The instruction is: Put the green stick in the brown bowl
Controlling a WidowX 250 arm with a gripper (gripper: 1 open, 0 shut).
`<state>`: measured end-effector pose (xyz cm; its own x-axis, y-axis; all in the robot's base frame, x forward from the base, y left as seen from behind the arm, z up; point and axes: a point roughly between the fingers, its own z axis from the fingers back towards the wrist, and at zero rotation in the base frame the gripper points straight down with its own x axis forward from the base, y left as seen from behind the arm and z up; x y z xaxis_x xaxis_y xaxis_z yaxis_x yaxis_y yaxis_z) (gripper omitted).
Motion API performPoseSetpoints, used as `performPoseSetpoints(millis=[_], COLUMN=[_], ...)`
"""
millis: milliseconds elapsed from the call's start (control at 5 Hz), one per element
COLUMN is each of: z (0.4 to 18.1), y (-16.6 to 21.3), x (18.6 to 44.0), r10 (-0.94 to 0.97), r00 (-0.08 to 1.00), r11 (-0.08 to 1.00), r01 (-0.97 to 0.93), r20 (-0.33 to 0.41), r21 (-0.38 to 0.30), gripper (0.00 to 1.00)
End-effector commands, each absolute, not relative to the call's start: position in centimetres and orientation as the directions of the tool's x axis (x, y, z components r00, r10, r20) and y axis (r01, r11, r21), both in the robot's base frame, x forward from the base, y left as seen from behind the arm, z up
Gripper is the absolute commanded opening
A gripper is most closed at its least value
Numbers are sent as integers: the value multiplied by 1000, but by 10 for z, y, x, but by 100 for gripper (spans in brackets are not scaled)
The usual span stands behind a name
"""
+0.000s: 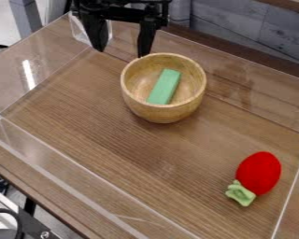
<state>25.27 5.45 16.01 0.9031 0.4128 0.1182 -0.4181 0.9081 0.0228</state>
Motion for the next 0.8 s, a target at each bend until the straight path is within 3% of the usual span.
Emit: performPoseSetpoints(millis=[0, 200, 400, 600], z=[172, 171, 171, 172], y=[68, 77, 77, 76], x=[266, 265, 260, 256], r10=[446, 445, 437, 418], r00=[878, 878, 883, 892], r11=[890, 891, 896, 905], r01=[-456, -455, -445, -425], r20=[174, 178, 174, 170], r21=[18, 16, 7, 6], gripper=[100, 100, 0, 100])
